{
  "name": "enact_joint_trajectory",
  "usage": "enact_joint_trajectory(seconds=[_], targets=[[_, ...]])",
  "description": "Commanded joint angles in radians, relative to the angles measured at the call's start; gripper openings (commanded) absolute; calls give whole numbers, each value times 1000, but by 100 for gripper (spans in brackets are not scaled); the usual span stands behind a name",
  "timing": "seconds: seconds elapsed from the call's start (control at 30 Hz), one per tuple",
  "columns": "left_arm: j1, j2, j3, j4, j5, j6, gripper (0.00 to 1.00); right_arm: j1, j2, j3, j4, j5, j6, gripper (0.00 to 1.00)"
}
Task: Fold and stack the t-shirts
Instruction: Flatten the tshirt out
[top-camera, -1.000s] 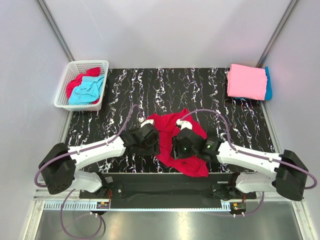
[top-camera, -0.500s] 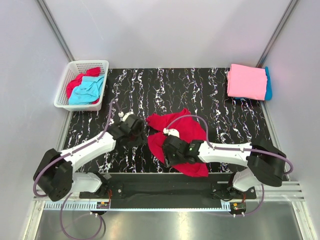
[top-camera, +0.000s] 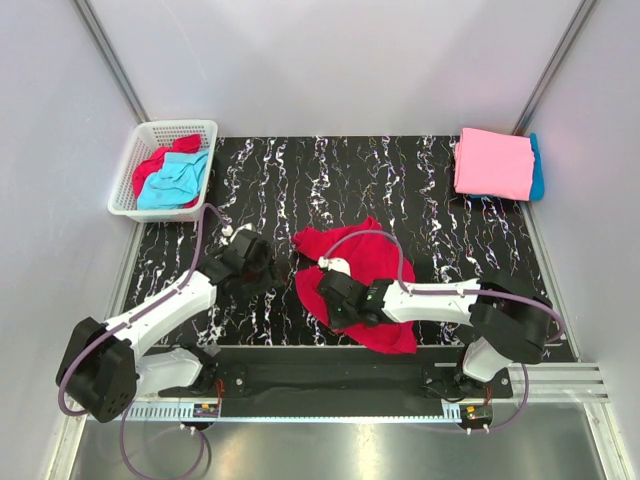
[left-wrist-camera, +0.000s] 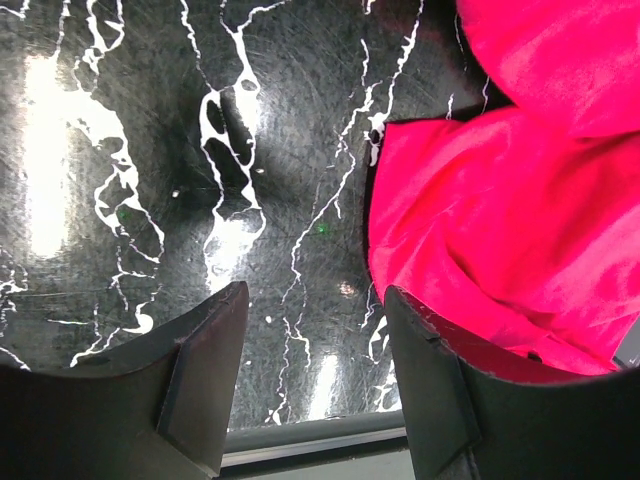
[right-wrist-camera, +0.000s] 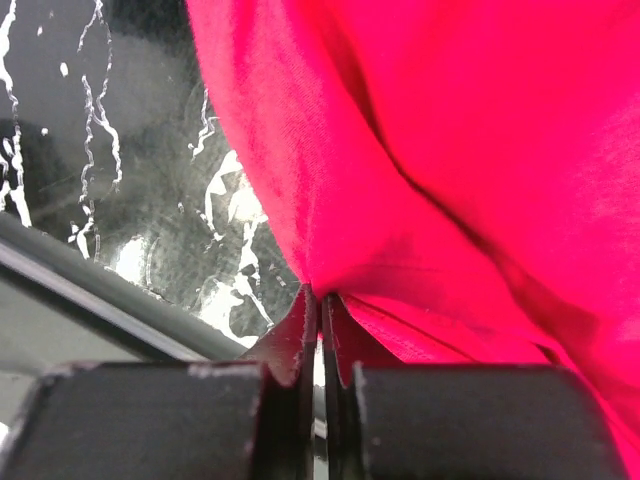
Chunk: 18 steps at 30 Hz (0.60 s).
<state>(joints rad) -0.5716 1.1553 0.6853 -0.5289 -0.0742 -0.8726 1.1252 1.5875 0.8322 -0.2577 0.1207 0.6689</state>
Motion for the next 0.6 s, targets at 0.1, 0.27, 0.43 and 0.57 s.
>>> enact_joint_trajectory(seconds=[0.1,0.27,0.43,0.57], targets=[[32,-34,-6,24,40,34,61,28,-72,90,-136,208,24,0],[38,-22,11,23,51,50,61,41,-281,186,-441,427,80,0],[38,7,25,29,60,63,61,41,-481,274,-671,690,155,0],[38,29,34,46,68,63,61,39,-599,315,-926,890,311,0]])
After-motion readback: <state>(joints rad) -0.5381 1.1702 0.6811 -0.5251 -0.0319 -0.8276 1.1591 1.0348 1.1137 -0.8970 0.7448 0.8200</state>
